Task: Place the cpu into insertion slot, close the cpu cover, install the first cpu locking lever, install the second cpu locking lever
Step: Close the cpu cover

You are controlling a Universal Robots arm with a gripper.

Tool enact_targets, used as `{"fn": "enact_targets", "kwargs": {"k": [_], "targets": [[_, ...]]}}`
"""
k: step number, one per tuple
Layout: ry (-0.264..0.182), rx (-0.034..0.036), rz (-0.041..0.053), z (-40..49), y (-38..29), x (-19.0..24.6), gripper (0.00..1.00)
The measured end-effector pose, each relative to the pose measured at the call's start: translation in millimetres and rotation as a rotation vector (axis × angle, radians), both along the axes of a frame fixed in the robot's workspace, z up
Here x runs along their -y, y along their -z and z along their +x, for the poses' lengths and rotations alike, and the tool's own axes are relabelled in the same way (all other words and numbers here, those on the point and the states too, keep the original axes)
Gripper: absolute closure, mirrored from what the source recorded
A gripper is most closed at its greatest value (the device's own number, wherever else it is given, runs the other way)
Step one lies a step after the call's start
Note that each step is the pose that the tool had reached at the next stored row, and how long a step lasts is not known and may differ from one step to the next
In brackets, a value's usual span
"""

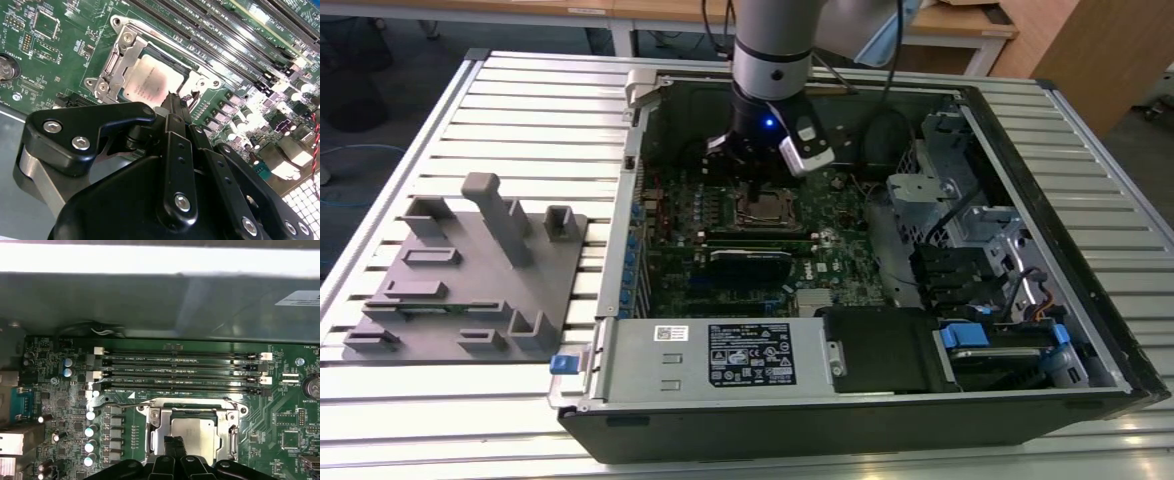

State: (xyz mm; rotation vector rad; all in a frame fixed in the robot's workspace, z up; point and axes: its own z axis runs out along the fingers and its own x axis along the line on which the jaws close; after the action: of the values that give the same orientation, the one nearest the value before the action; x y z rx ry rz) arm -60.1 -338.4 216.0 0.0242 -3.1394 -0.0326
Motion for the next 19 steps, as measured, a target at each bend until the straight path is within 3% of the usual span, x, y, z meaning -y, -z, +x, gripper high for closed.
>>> {"fn": "enact_targets", "kwargs": {"k": [19], "targets": [[0.014,-0.0002,-0.0007,-8.5,8.6,0.1,0.90]]}}
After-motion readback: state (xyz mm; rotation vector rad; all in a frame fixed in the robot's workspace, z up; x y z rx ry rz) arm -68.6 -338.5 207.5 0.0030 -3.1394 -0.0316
